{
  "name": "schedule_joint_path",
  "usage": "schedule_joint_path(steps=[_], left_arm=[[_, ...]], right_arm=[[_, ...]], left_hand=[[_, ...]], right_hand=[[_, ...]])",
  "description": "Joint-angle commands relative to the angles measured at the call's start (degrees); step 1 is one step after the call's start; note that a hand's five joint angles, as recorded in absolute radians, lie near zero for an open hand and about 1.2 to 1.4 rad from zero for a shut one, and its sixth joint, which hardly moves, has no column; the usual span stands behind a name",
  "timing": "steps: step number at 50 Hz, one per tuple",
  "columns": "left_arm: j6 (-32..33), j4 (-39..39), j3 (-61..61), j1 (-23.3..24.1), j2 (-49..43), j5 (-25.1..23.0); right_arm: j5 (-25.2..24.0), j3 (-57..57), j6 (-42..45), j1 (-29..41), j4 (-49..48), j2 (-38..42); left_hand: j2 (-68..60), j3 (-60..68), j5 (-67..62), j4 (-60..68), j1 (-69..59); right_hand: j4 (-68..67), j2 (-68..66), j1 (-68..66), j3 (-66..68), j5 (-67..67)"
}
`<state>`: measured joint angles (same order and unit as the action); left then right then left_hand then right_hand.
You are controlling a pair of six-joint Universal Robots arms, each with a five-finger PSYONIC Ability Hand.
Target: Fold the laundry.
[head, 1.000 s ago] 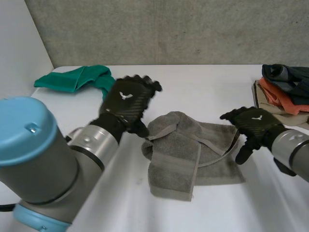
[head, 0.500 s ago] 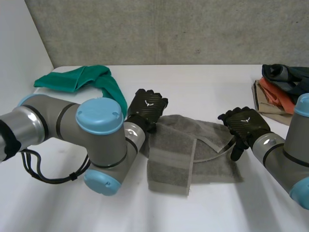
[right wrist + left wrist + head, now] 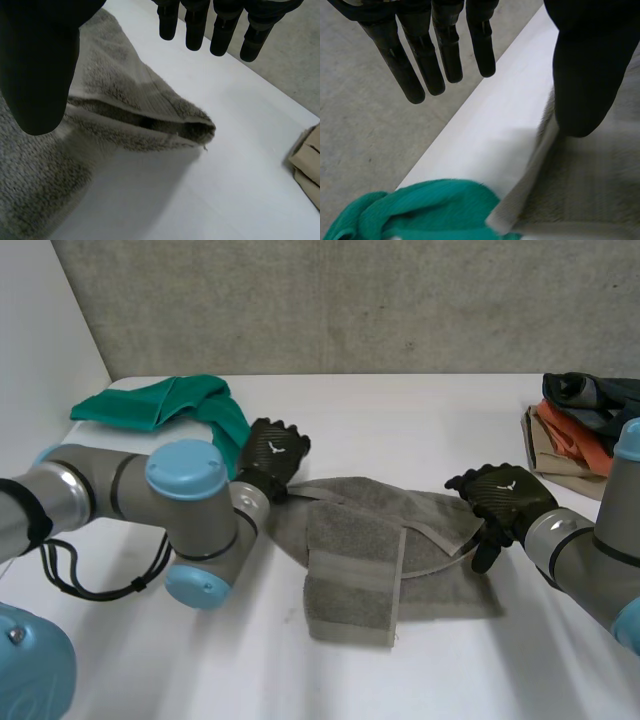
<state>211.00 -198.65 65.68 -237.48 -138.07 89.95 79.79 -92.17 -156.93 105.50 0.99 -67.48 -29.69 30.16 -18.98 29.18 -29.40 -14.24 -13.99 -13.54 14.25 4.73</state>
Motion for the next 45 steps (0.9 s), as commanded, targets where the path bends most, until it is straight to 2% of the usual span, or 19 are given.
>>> schedule_joint_path(steps=[1,5,9,22,25,26,27,31,34,40,45], left_arm=[[-3.22,1.42,0.24,-2.90,0.26,-5.64],[-6.91,2.56,-0.37,-3.78,-0.09,-10.48],[-8.76,2.30,-2.56,-4.66,-1.75,-13.04],[-8.77,3.09,-13.82,-6.07,-12.83,-14.27],[-8.85,3.27,-14.79,-6.07,-13.89,-15.33],[-8.85,3.27,-14.70,-5.98,-13.80,-14.89],[-8.85,3.01,-14.53,-5.98,-13.63,-14.45],[-9.47,2.13,-11.99,-4.93,-7.49,-10.07],[-11.22,-1.03,-6.54,-4.66,0.85,-6.81],[-15.62,-9.11,4.26,-4.22,14.91,-6.71],[-15.71,-9.30,9.20,-4.22,22.40,-6.71]], right_arm=[[-1.22,1.99,-0.31,1.46,3.93,0.06],[-1.48,1.73,-0.57,2.34,4.11,0.15],[-1.48,0.85,-1.36,2.52,4.11,0.15],[-1.31,-2.66,-1.71,2.35,2.53,0.15],[-1.13,-2.84,-1.71,2.08,2.26,0.24],[-0.96,-2.84,-1.71,2.08,2.18,0.24],[-0.78,-2.84,-1.71,1.99,2.00,0.33],[-0.34,-2.84,-1.80,1.91,0.16,0.33],[0.80,-2.49,-2.94,1.90,-1.60,0.33],[3.18,-0.73,-8.03,1.99,-2.31,0.07],[3.35,2.17,-12.51,1.99,-1.17,-0.02]], left_hand=[[-2.90,2.42,-3.60,3.40,-3.18],[-4.24,3.76,-4.94,4.74,-4.52],[-5.75,5.27,-6.45,6.25,-6.03],[-14.66,14.19,-15.37,15.17,-14.95],[-28.58,28.10,-29.28,29.08,-28.86],[-43.12,42.65,-43.83,43.63,-43.41],[-50.24,49.77,-50.94,50.74,-50.53],[-50.31,49.84,-51.02,50.82,-50.60],[-50.31,49.84,-51.02,50.82,-50.60],[-50.31,49.84,-51.02,50.82,-50.60],[-50.31,49.84,-51.02,50.82,-50.60]], right_hand=[[-3.58,-3.84,-4.28,3.57,3.09],[-3.58,-3.84,-4.28,3.57,3.09],[-3.58,-3.84,-4.28,3.57,3.09],[-3.41,-3.67,-4.11,3.40,2.92],[-3.41,-3.67,-4.11,3.40,2.92],[-3.41,-3.67,-4.11,3.40,2.92],[-3.41,-3.67,-4.11,3.40,2.92],[-3.25,-3.50,-3.95,3.24,2.75],[-0.56,-0.82,-1.26,0.55,0.07],[4.24,3.99,3.54,-4.25,-4.73],[4.24,3.99,3.54,-4.25,-4.73]])
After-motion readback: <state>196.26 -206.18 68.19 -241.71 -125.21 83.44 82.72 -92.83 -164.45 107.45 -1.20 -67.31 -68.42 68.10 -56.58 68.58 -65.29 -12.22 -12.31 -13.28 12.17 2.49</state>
